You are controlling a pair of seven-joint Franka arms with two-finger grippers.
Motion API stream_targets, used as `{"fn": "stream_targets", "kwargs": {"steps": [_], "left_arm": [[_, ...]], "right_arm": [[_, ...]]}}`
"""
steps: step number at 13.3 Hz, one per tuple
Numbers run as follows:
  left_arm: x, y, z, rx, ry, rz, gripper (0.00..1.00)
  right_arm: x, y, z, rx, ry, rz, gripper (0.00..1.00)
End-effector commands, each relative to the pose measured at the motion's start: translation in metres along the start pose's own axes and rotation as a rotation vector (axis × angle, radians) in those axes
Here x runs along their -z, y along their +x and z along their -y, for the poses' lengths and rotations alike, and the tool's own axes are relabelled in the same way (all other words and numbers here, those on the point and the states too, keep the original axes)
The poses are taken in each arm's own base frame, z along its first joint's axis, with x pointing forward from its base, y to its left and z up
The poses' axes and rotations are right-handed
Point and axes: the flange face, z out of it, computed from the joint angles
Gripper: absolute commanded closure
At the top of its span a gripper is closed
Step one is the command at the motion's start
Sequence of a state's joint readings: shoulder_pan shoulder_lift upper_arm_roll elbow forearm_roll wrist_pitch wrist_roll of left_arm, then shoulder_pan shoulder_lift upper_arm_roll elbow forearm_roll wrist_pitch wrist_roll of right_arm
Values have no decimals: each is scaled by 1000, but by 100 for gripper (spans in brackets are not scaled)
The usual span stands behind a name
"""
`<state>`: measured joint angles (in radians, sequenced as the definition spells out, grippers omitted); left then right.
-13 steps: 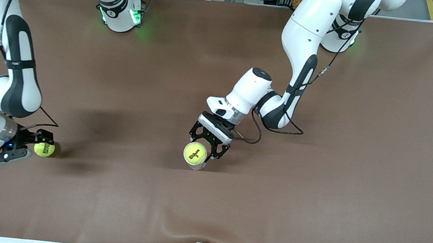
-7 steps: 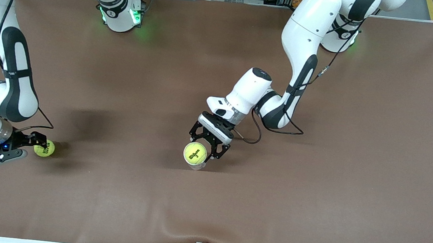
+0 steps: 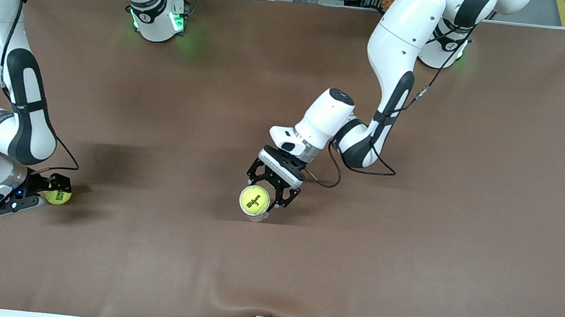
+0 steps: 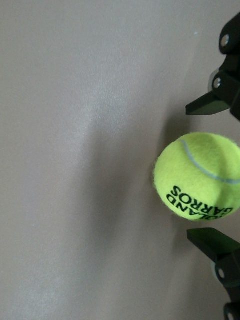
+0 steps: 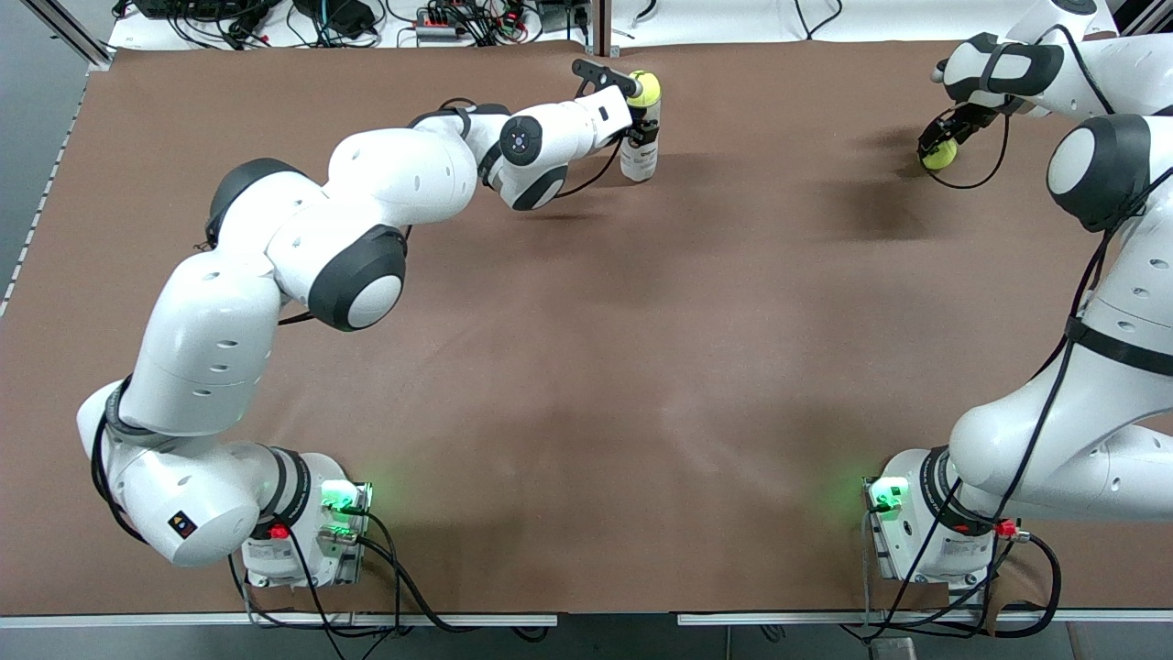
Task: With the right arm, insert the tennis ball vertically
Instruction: 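Grasp the second yellow tennis ball with the right gripper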
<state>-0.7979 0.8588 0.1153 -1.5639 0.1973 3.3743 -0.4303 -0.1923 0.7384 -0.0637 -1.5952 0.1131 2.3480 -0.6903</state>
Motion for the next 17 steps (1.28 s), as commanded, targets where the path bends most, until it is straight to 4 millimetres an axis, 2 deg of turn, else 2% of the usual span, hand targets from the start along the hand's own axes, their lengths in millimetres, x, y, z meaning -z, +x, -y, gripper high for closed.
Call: {"fn": "stream_targets", "kwargs": {"steps": [1,2,3,4,6,8,9,10,11,12,14,17], "left_arm": [[-5,0,-2,-12,-2,-11,22],[-5,0,-2,-11,-1,-12,22],[-5,0,-1,-11,-1,-12,22],[-5,0,-1,-11,-1,-12,22],[-5,0,-1,-10,-2,-11,22],[-5,0,-1,-10,0,-12,22],[-5,0,-1,-10,-1,-13,22],[-5,0,-1,-11,-1,-12,22],[-5,0,-1,-11,-1,-13,22],[-5,0,-2,-12,-2,-11,22],[-4,1,-1,-11,-2,-14,22],[-4,1,-1,-11,-2,-14,22]], "right_arm": [[-2,0,2,10,19,-16,47],[0,1,3,11,20,-16,79],[3,2,4,8,21,-17,99],[9,8,14,12,48,-7,100],[39,28,35,-75,167,-20,100],[77,54,68,-189,242,-23,100],[88,66,86,-256,252,-13,100],[102,76,111,-328,265,2,100],[125,91,145,-415,280,5,100],[136,104,178,-504,297,15,100],[162,121,231,-639,336,35,100],[202,145,295,-823,405,64,100]]}}
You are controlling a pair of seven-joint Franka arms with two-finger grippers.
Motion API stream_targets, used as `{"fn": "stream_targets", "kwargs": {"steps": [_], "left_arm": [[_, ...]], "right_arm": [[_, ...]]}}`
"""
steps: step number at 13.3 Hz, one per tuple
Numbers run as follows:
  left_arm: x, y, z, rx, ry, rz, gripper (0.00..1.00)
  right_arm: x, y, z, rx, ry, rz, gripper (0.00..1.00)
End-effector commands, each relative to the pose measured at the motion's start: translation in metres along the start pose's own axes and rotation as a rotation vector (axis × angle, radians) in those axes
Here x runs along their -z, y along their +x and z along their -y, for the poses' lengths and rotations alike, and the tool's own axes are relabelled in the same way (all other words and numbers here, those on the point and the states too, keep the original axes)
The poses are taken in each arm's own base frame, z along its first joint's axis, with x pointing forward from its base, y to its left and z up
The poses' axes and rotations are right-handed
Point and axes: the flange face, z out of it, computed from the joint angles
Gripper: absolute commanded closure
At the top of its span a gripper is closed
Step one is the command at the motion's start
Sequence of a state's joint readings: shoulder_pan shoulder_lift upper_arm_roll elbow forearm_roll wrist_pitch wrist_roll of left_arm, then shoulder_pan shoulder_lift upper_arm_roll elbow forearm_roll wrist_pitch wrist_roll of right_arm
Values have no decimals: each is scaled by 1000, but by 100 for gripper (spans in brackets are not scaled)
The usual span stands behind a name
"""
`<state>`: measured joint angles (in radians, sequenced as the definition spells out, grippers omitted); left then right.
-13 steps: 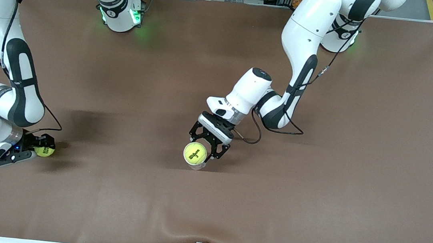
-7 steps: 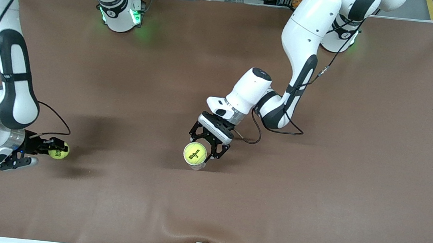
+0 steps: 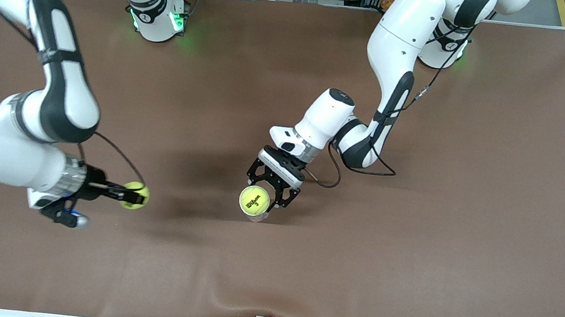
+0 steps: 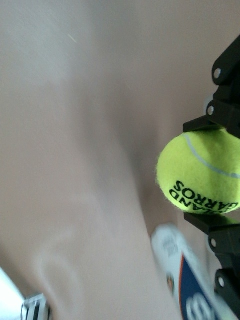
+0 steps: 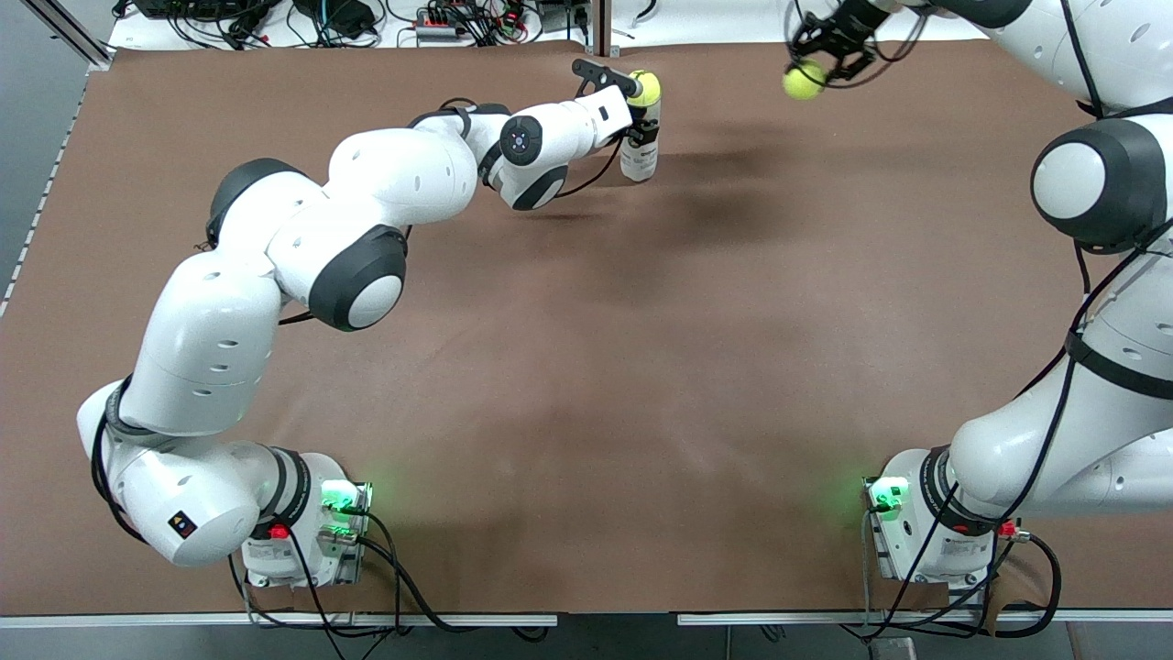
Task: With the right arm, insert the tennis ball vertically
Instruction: 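Carry the second ball with the right gripper over the tube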
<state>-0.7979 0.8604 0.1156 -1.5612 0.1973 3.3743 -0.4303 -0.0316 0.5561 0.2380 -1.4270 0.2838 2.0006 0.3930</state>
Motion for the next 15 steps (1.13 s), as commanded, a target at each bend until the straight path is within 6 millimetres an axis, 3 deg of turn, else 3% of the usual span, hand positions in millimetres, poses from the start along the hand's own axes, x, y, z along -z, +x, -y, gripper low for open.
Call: {"fn": "stream_targets", "kwargs": {"steps": [1,5,8,15], "left_arm": [[-4,0,-1,-11,-1,-12,22],[-4,0,-1,-11,-1,-12,22],[-4,0,-1,-11,-1,-12,22],[-4,1,-1,-11,-2,-13,22]], "right_arm": [[19,-23,50,-184,60,25,100],[18,-69,133,-362,107,37,100],[11,-89,176,-495,199,-17,100],[-26,-99,212,-499,272,-107,100]]}}
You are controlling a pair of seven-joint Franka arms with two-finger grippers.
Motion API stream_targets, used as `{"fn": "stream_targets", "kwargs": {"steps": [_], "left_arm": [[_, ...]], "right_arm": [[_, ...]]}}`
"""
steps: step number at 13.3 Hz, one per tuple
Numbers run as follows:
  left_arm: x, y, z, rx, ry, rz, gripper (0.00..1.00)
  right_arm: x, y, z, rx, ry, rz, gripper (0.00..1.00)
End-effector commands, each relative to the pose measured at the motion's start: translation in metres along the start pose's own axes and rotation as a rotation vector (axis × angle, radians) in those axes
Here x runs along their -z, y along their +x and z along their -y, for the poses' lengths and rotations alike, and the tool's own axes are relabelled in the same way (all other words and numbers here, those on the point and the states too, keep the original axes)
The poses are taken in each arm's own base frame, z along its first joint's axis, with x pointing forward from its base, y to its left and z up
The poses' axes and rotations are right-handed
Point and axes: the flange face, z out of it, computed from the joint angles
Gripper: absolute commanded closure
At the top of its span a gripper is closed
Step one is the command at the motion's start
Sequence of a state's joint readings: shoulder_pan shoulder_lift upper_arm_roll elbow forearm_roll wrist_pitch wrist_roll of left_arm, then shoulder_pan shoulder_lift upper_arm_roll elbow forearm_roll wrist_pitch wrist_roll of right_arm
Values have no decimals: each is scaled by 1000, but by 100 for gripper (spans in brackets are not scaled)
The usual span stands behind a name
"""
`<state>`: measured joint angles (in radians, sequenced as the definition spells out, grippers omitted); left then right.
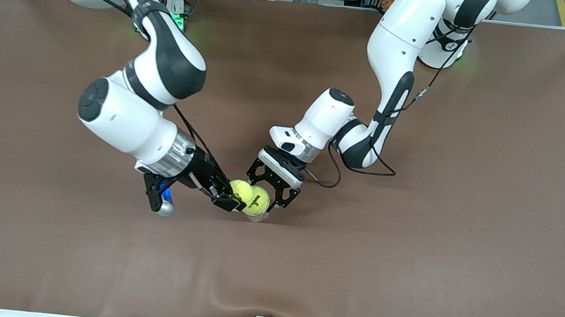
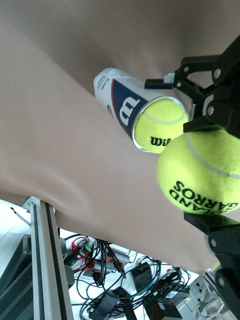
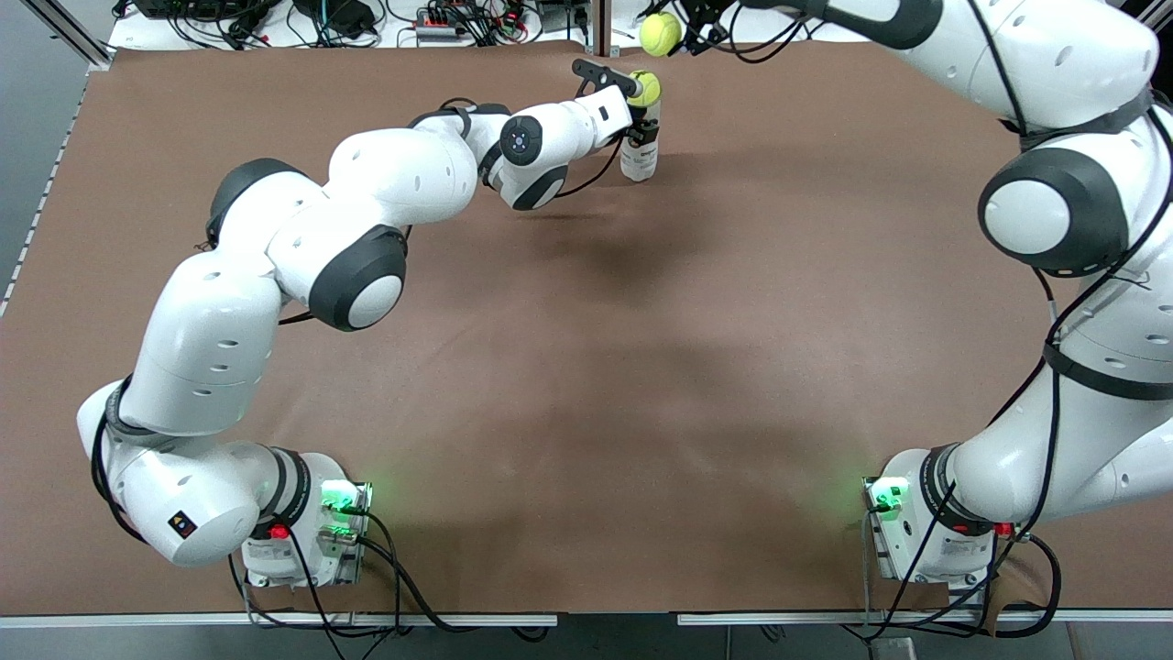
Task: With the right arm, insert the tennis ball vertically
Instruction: 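Carry the second ball with the right gripper over the tube, then release the second ball into the tube with the right gripper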
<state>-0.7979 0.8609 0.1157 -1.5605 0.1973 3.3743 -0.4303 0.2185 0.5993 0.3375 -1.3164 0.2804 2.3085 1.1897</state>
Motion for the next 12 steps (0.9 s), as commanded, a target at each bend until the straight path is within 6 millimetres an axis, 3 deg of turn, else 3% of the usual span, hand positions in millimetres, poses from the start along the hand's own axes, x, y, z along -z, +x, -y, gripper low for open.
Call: {"fn": "stream_targets", "kwargs": {"steps": [1,4,9,12], "left_arm": [[-4,0,-3,-11,-4,-13,22],[-4,0,-2,-12,-3,-13,22],[-4,0,-1,-11,-2,-13,22],[-4,0,-1,-11,-1,-12,22]], "right_arm": [[-8,-3,9,-1,8,-32,100],[-31,-9,5,28,-17,-48,100],[-49,-18,0,76,-48,-70,100],[-41,-7,-1,72,-54,-78,100]]}}
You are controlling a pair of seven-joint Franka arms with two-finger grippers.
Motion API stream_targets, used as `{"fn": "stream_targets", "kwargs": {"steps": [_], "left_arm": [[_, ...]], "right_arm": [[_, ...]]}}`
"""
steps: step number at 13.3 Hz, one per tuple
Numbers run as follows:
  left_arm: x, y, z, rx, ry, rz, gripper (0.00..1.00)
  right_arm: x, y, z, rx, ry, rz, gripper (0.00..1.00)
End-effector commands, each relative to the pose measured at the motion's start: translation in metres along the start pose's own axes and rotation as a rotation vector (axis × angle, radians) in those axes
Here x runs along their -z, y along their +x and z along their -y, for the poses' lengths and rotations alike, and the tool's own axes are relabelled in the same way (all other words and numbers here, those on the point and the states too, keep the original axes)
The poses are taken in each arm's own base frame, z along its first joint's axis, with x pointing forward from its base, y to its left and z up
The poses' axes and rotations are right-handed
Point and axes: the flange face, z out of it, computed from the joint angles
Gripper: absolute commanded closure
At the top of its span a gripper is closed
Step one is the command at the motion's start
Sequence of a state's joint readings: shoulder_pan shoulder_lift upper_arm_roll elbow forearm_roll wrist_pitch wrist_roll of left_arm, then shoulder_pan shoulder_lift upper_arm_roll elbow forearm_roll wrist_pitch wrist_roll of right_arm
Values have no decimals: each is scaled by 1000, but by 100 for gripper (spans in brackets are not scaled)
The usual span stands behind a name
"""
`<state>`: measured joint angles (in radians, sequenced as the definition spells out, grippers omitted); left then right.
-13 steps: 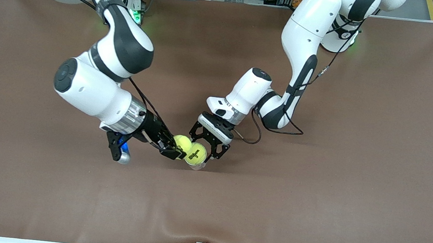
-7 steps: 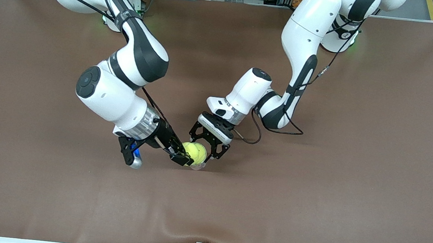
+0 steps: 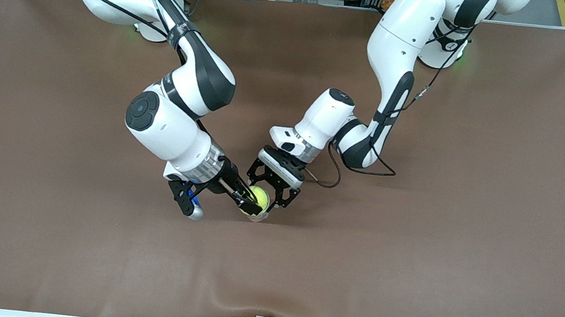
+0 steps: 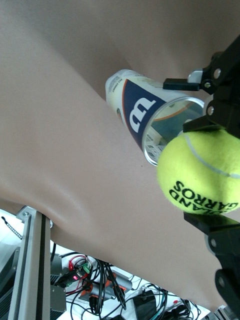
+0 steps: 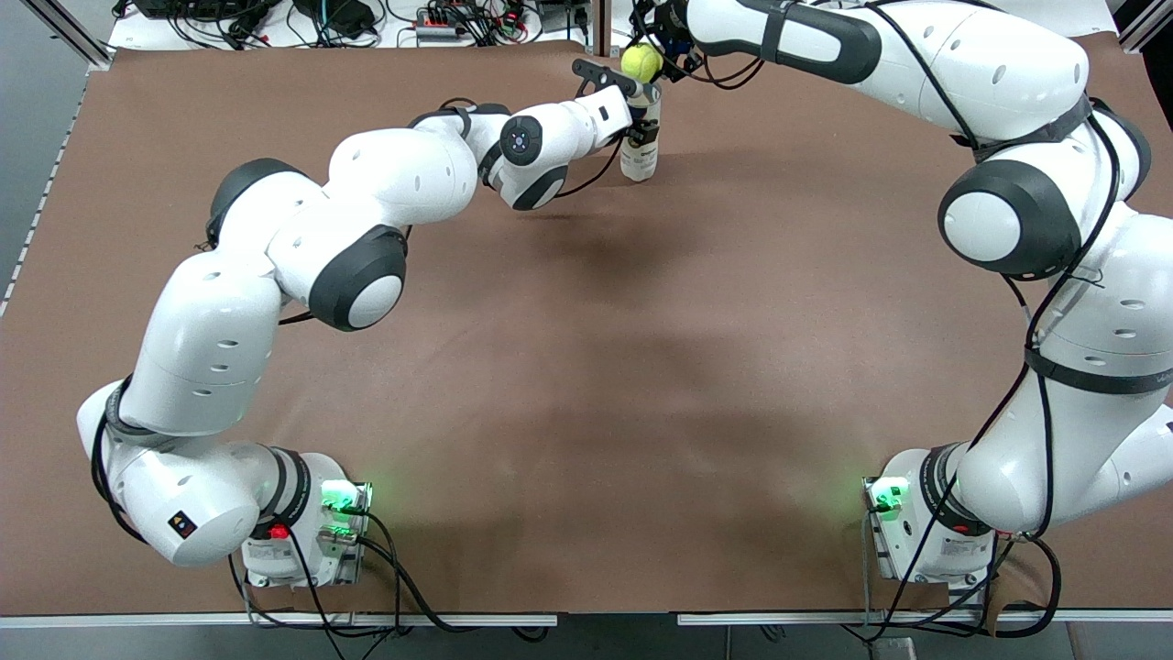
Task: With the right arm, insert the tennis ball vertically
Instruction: 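Release the second ball into the tube with the right gripper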
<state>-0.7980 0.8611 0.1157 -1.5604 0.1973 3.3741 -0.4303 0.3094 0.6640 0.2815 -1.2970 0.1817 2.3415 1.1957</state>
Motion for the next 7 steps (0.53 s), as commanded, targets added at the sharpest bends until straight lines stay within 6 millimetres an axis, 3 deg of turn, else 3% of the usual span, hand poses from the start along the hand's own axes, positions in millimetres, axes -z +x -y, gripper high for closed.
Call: {"fn": "stream_targets", "kwargs": {"steps": [1,4,7], "left_arm": [[-4,0,-1,-11,-1,-12,22],[-4,0,-1,-11,-1,-12,22],[-4,0,-1,-11,-1,-12,22]], "right_arm": [[15,15,4,-31,-1,-4,100],[20,12,3,-31,-44,17,100],[9,-2,4,-16,-55,25,100]]}}
